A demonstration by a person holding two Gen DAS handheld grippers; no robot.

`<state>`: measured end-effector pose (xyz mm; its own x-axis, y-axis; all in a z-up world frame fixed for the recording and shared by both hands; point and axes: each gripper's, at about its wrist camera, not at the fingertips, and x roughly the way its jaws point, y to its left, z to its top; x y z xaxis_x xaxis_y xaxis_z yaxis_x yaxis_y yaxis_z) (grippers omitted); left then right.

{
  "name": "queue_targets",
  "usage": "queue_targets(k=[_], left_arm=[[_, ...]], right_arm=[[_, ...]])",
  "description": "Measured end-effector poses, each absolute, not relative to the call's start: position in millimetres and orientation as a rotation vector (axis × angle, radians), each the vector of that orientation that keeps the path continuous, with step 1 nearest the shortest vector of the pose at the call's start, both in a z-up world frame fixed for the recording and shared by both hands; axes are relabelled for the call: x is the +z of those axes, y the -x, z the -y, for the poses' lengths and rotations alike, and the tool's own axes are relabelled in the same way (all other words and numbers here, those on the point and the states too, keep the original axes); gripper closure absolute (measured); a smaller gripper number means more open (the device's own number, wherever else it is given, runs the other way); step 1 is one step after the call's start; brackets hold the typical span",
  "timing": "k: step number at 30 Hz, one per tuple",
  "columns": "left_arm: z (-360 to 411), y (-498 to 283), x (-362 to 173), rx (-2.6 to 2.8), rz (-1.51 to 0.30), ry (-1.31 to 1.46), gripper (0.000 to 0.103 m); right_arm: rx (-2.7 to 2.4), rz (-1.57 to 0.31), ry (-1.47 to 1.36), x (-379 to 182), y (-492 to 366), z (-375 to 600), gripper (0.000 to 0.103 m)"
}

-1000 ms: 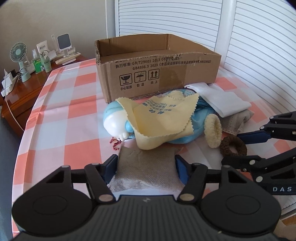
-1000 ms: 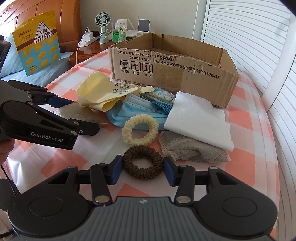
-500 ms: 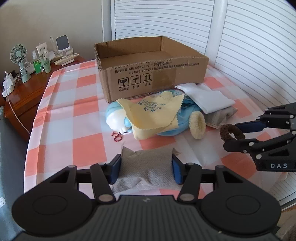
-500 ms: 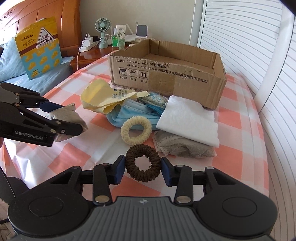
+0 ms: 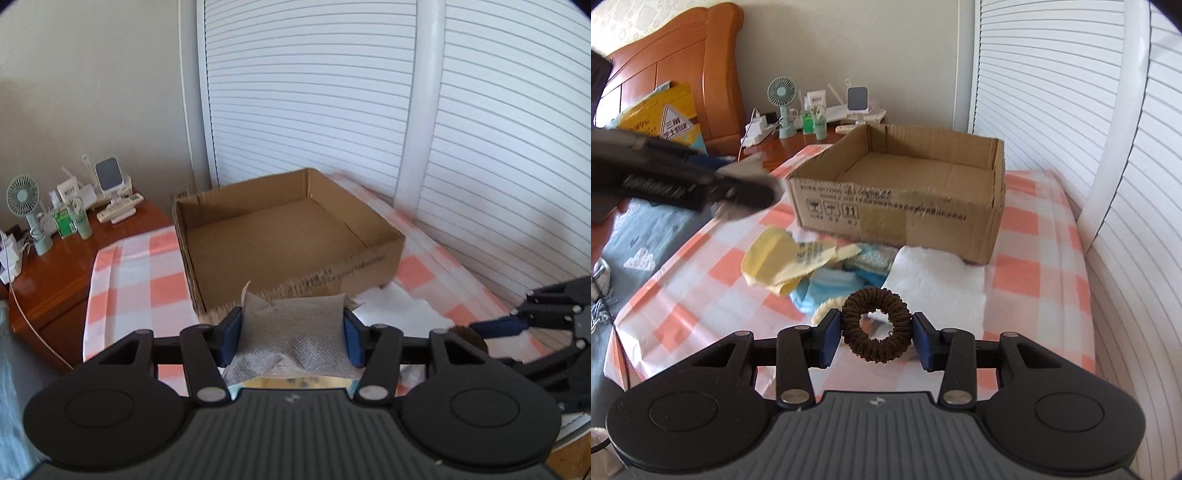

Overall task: Organize soft objects
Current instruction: 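Carry the grey cloth into the box and release it while the right tool drops the brown scrunchie in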

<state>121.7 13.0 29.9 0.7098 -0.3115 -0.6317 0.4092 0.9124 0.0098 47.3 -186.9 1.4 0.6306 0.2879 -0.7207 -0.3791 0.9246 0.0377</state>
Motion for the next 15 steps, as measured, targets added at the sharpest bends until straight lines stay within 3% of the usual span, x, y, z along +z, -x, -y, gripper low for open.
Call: queue_targets(k=[12,13,15], left_arm=[[16,-271,27,-0.300,-0.703,-0.191,0.047],[16,-279,24,-0.287,-0.702,-0.190,0.043],[16,-290,19,-0.250,-0.685,-0.198,0.017]], right_arm=[[0.319,-0.751,0.112,21,-66,200,0.057],[0.314,-0.752,0.112,22,-67,202,0.057],[0.305,-0.753,0.108,22,-68,205,0.057]])
